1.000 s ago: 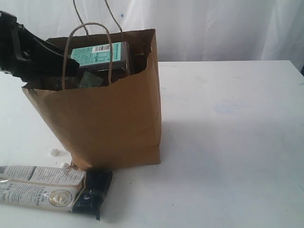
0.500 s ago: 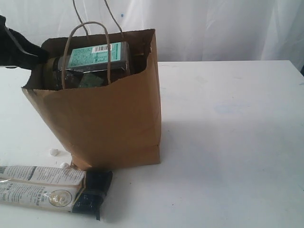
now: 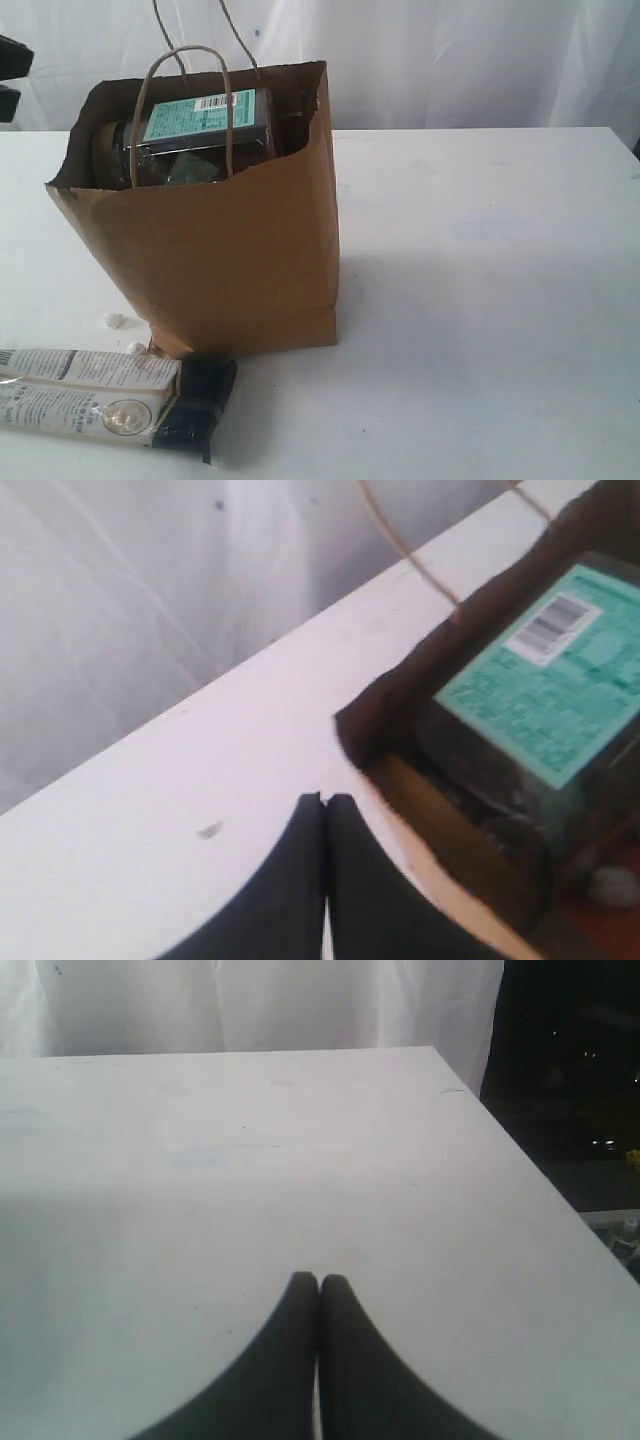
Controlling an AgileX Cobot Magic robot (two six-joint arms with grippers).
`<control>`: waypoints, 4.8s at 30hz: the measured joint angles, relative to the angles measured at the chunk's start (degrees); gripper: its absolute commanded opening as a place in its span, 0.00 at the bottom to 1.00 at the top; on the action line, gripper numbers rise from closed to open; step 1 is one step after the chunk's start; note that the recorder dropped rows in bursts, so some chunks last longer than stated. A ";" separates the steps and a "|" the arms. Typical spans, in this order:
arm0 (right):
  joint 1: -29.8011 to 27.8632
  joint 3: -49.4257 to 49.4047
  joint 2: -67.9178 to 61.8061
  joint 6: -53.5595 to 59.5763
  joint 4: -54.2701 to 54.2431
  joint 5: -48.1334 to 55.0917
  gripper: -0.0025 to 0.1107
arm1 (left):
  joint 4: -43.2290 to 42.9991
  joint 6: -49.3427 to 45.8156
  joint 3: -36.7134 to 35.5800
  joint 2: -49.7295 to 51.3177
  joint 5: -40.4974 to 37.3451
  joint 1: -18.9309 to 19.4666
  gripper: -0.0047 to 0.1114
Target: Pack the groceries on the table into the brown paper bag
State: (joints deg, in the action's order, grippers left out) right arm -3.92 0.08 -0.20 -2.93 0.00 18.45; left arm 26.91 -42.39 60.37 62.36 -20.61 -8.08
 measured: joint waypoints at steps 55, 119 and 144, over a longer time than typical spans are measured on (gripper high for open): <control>0.00 0.00 0.00 -0.69 0.00 0.00 0.02 | 2.41 -6.22 -3.88 41.05 -1.53 2.20 0.42; 0.00 0.00 0.00 -0.81 0.00 0.00 0.02 | 16.57 -5.15 11.56 8.35 -27.87 2.15 0.04; 0.00 0.00 0.00 -0.81 0.00 0.00 0.02 | 21.85 -11.19 5.80 12.58 -22.51 2.15 0.37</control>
State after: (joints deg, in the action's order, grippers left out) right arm -3.92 0.08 -0.20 -3.74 0.00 18.45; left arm 48.76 -53.58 66.17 74.94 -43.13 -5.93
